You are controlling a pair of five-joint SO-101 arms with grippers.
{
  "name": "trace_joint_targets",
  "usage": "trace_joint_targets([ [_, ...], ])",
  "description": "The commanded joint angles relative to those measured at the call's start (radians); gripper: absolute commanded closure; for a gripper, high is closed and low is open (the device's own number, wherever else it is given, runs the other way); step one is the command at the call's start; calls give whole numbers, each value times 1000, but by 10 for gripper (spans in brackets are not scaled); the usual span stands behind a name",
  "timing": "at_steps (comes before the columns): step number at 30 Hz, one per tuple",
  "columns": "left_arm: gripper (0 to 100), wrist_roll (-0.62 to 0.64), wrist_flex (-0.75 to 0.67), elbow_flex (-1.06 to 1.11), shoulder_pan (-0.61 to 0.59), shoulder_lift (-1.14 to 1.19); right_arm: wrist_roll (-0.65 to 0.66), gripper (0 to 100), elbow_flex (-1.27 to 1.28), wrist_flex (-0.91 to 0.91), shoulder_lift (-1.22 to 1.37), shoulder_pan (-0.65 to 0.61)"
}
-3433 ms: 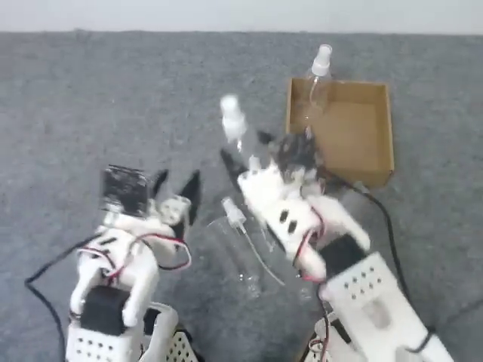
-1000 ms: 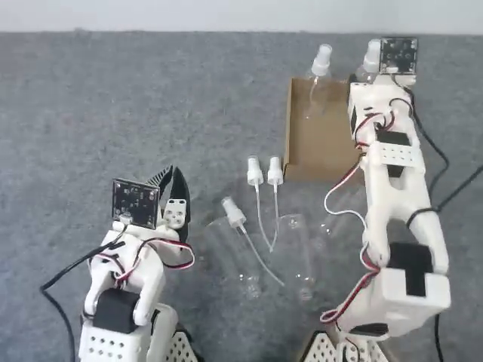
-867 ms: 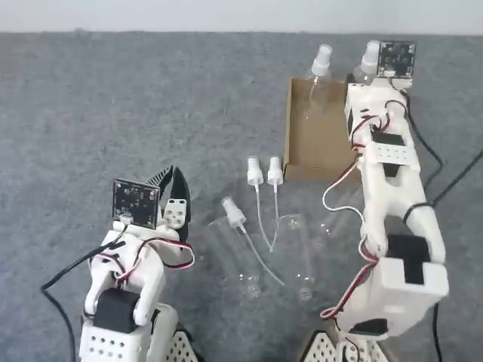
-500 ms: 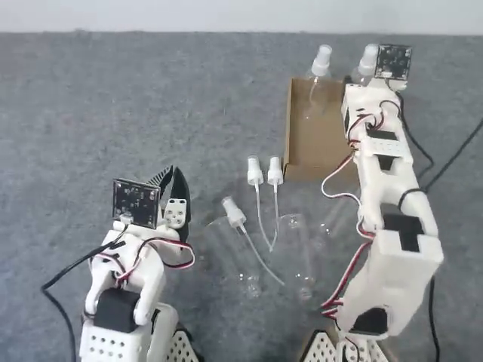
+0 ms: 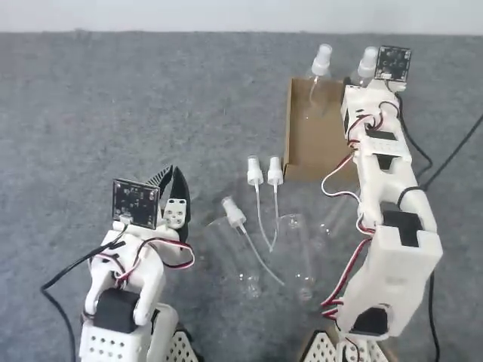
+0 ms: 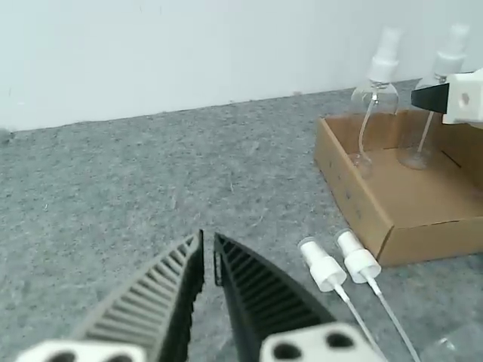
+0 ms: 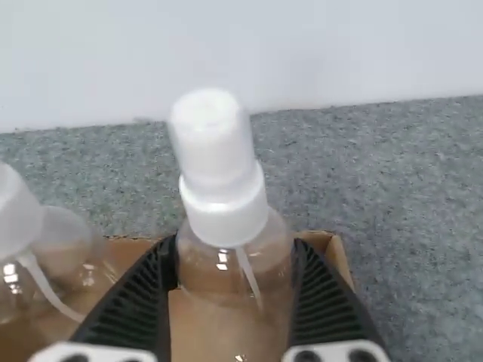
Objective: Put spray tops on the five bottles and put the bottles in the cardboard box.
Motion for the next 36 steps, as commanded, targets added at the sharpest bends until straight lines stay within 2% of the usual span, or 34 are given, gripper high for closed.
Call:
trace_joint_targets([
  [1, 988, -2, -26, -7, 2, 5, -3, 991, -64, -18, -13, 2],
  [7, 988, -2, -25, -5, 2, 5, -3, 976, -63, -18, -15, -5],
  [14, 988, -2, -26, 1, 3, 5, -3, 775, -63, 39, -16, -33],
  [17, 988, -2, -26, 2, 3, 5, -3, 728, -63, 38, -16, -36],
  [29, 988, -2, -26, 2, 3, 5, -3, 714, -104, 44, -22, -30],
  [36, 988, -2, -26, 2, 3, 5, -3, 713, -215, 268, -159, -31],
])
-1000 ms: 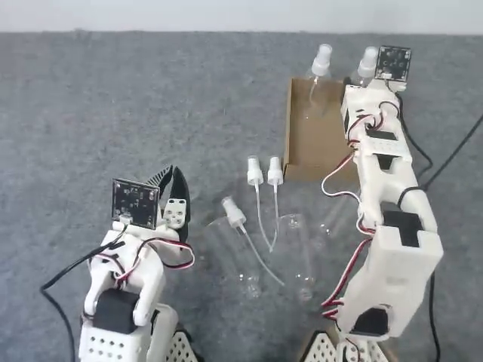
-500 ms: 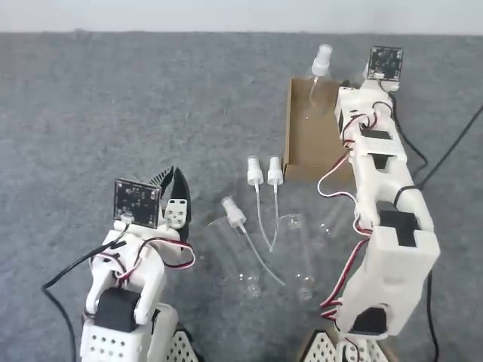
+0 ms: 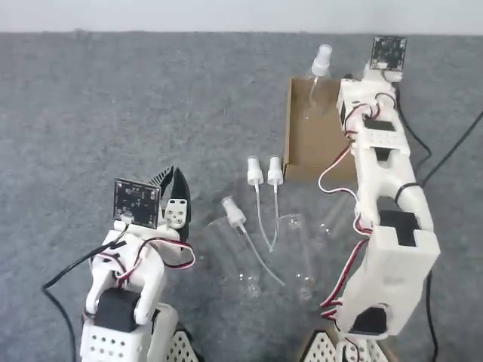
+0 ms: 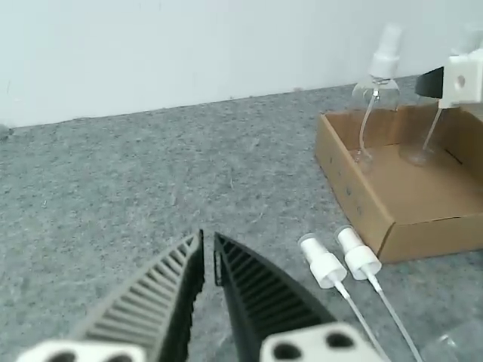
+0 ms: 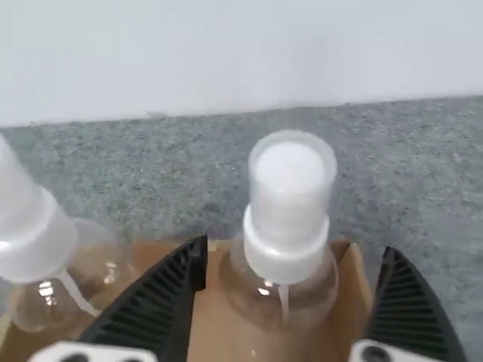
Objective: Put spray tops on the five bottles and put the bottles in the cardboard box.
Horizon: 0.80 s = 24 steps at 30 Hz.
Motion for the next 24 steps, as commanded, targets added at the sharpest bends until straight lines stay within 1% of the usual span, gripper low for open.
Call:
trace_joint_targets([
  [1, 988, -2, -26, -7, 3, 5, -2, 713, -98, 93, -162, -7],
  [7, 988, -2, -26, -7, 3, 5, -2, 713, -98, 260, -334, -8],
  [12, 988, -2, -26, -7, 3, 5, -2, 716, -95, 473, -484, -8],
  [15, 988, -2, -26, -7, 3, 5, -3, 716, -94, 647, -559, -10],
  [21, 988, -2, -26, -7, 3, 5, -2, 716, -92, 1092, -693, -10],
  [24, 988, -2, -26, -7, 3, 5, 17, 717, -92, 1274, -748, -10],
])
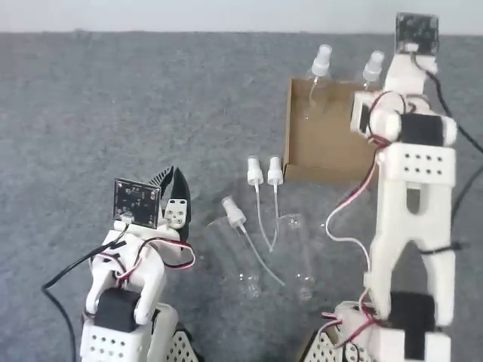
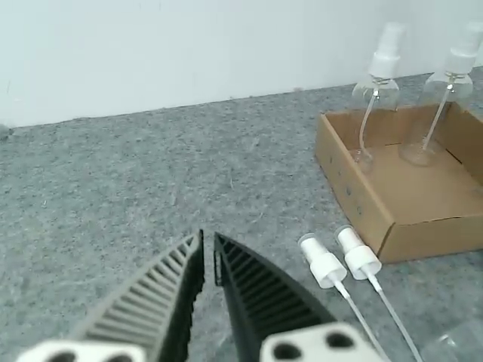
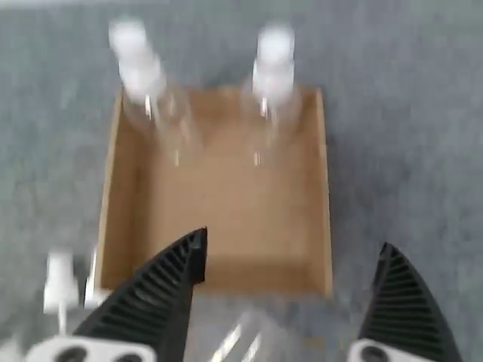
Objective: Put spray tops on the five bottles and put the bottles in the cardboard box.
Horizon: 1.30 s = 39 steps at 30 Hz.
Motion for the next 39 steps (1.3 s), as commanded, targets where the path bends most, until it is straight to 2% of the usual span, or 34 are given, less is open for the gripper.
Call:
trace_joint_targets([
  [1, 988, -2, -26, -7, 3, 5, 51, 717, -61, 229, -117, -10],
  [4, 988, -2, -26, -7, 3, 5, 140, 717, -57, 360, -140, -30],
  [8, 988, -2, -48, -7, 3, 11, 137, 717, 92, 397, -166, -113],
  [11, 988, -11, -9, -1, -8, 9, 135, 716, 282, 312, -199, -188],
  [14, 988, -11, 44, 5, -26, 5, 48, 716, 456, 170, -245, -243],
  [20, 988, -9, 52, 22, -58, 3, -109, 717, 671, 7, -285, -242],
  [25, 988, -9, 52, 36, -60, 3, -192, 717, 767, -148, -283, -191],
  [30, 988, -9, 55, 38, -60, 3, -198, 721, 865, -283, -283, -104],
  [36, 988, -9, 54, 38, -60, 3, -147, 885, 927, -360, -283, 19],
  [39, 988, -9, 57, 38, -60, 3, -129, 890, 953, -352, -285, 113],
])
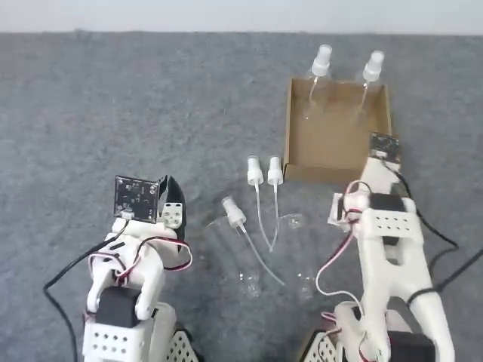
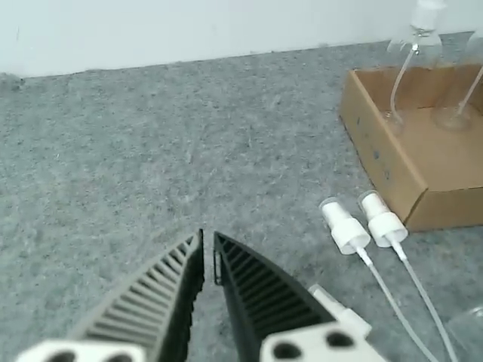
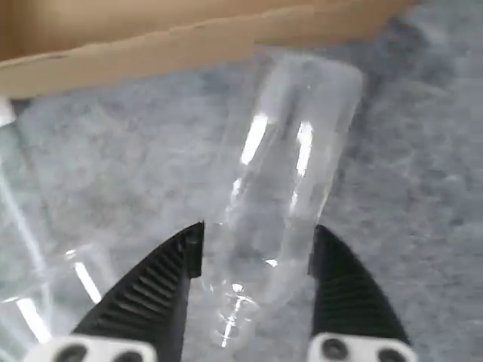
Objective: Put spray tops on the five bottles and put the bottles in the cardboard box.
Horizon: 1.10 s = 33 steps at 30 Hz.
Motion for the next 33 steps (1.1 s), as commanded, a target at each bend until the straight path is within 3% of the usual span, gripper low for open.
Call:
trace_joint_targets([
  [1, 988, -9, 3, -7, -3, 3, 34, 885, 15, -13, -48, 137],
  [8, 988, -9, 3, -5, -3, 3, 118, 881, -6, -30, -53, 532],
  [12, 988, -9, 2, -5, -3, 3, 63, 881, -66, -30, -51, 670],
  [21, 988, -9, 3, 7, -5, 3, -155, 879, -112, -159, -42, 638],
  [25, 988, -9, 5, 8, -5, 3, -149, 766, -173, -79, -42, 567],
  [29, 988, -9, 5, 8, -5, 3, -25, 626, -242, 73, -53, 509],
  [33, 988, -9, 5, 8, -5, 3, 176, 642, -350, 193, -53, 504],
])
